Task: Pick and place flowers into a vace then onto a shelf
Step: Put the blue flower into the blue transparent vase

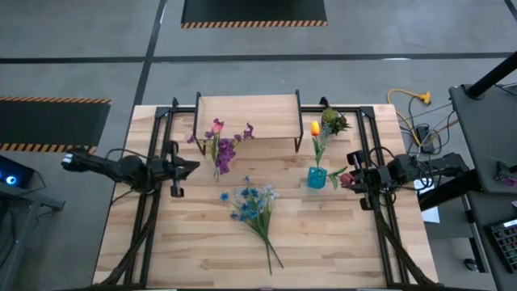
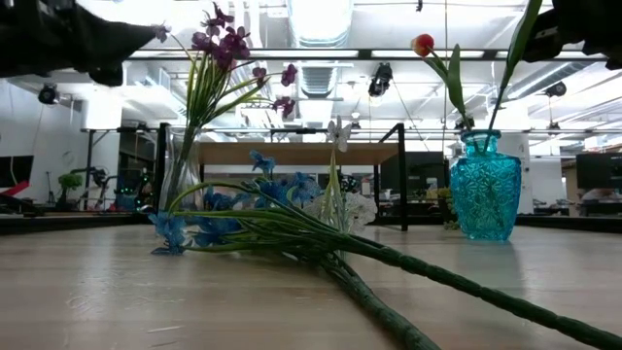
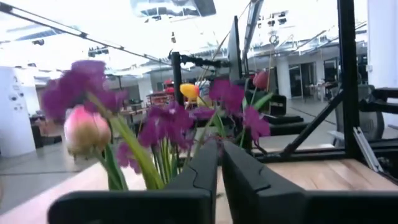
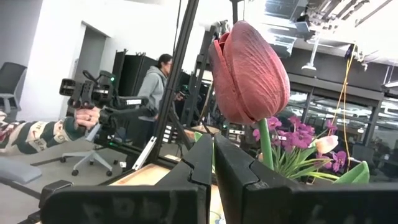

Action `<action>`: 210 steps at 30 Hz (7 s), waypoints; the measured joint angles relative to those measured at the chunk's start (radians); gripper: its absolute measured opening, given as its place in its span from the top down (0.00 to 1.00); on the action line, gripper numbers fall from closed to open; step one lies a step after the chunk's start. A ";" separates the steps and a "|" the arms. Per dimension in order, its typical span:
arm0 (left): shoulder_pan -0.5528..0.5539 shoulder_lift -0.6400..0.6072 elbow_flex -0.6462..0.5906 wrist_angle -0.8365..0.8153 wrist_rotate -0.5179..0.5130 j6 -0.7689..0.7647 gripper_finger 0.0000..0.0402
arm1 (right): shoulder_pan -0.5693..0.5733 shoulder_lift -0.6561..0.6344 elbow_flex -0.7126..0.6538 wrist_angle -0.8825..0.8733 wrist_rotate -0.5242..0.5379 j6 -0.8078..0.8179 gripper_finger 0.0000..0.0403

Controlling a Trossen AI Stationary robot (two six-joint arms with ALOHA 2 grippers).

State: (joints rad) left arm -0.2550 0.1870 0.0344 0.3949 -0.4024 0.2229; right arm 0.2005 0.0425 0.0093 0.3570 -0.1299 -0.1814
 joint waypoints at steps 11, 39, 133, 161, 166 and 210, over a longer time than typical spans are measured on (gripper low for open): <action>0.000 -0.140 -0.021 -0.075 0.000 0.004 1.00 | 0.000 0.001 0.000 0.026 0.049 0.074 0.93; 0.000 -0.142 -0.022 -0.093 -0.003 -0.023 1.00 | 0.000 0.001 0.283 -0.484 -0.089 0.334 0.48; 0.000 -0.142 -0.018 -0.196 -0.049 -0.087 1.00 | 0.681 2.080 1.724 -0.957 0.963 1.222 0.49; 0.000 -0.142 -0.001 -0.204 -0.049 -0.087 1.00 | 0.495 2.227 1.704 -1.037 0.867 1.301 0.53; 0.000 -0.142 -0.001 -0.205 -0.049 -0.087 1.00 | 0.489 2.228 1.663 -1.046 0.783 1.352 0.53; 0.000 -0.141 -0.002 -0.235 -0.049 -0.087 1.00 | 0.420 2.226 1.608 -1.027 0.784 1.307 0.68</action>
State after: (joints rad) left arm -0.2546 0.0456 0.0326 0.1596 -0.4515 0.1364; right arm 0.6207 2.2688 1.6176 -0.6697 0.6540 1.1258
